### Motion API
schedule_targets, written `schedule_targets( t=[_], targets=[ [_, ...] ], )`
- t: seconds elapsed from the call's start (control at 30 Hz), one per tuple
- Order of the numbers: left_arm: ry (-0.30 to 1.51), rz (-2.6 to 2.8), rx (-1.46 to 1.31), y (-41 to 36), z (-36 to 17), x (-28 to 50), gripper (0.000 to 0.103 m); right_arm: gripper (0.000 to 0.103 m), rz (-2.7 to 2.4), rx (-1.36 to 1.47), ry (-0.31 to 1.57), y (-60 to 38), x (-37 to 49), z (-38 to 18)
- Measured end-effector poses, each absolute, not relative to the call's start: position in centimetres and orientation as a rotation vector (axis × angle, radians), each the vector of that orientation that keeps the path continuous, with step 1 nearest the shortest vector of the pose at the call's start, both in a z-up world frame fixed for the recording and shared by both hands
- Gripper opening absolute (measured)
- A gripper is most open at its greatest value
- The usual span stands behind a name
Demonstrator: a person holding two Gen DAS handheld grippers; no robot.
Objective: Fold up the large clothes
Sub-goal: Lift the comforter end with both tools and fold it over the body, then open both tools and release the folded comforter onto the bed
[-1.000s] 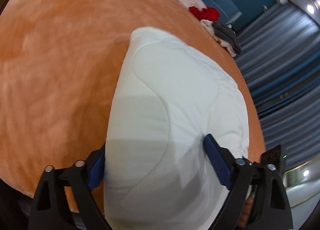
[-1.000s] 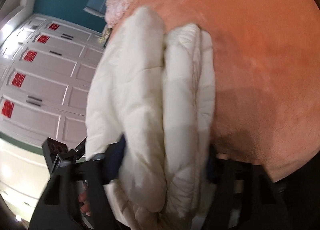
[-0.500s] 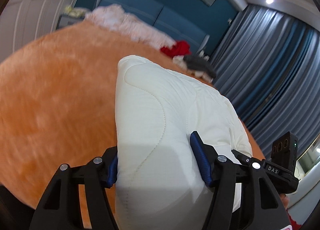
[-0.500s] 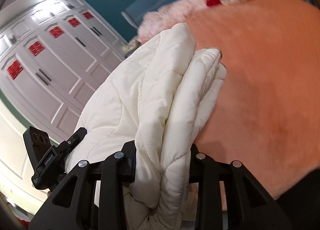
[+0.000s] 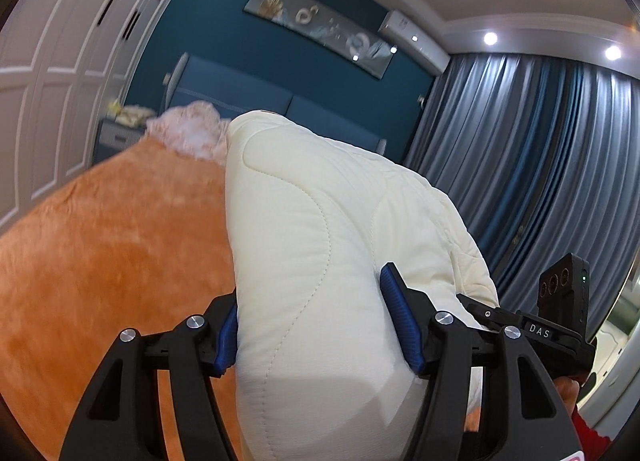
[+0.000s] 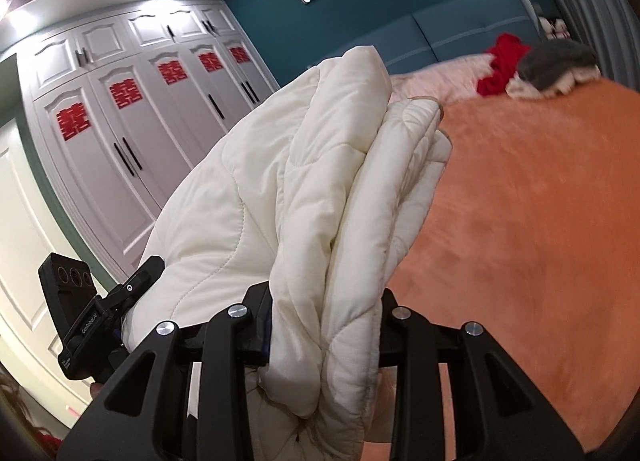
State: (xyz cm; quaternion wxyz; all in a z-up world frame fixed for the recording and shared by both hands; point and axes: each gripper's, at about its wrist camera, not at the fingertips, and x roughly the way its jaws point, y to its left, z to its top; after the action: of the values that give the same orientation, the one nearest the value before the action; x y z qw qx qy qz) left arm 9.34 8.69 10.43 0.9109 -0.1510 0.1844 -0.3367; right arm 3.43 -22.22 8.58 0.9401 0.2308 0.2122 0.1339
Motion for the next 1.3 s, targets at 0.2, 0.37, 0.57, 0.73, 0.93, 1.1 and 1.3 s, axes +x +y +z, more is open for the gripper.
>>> schedule_targets(
  t=[0.2,0.37,0.57,0.73,0.93,1.1,1.3],
  targets=[
    [0.309,-0.691,-0.302,9.5,12.2,11.1,0.06,0.031,0.293,0.436,0.393,-21.5,6.4,10.7],
    [0.28,-0.681,-0.284,9.9,12.8,14.1,0.06,0.031,0.303,0.422,0.386,-20.9,9.6,10.7],
    [0.303,-0.663,-0.286,10.2,11.4,18.3,0.06,0.031,0.31,0.425,0.414,-20.7,14.0,9.4],
    [0.353,-0.646,-0.292,10.6,8.9,21.8,0.06,0.031,0.313,0.425,0.464,-20.5,17.6,7.0],
    [0.461,-0.627,-0.302,10.3,4.2,25.9,0.06,0.031,0.281,0.447,0.553,-20.6,21.2,2.4],
    [0.559,-0.619,-0.298,9.4,0.1,28.3,0.06,0.032,0.239,0.476,0.644,-21.1,22.9,-2.2],
    [0.697,-0.607,-0.295,8.0,-5.9,29.9,0.06,0.033,0.188,0.543,0.76,-22.2,23.3,-8.1]
  ],
)
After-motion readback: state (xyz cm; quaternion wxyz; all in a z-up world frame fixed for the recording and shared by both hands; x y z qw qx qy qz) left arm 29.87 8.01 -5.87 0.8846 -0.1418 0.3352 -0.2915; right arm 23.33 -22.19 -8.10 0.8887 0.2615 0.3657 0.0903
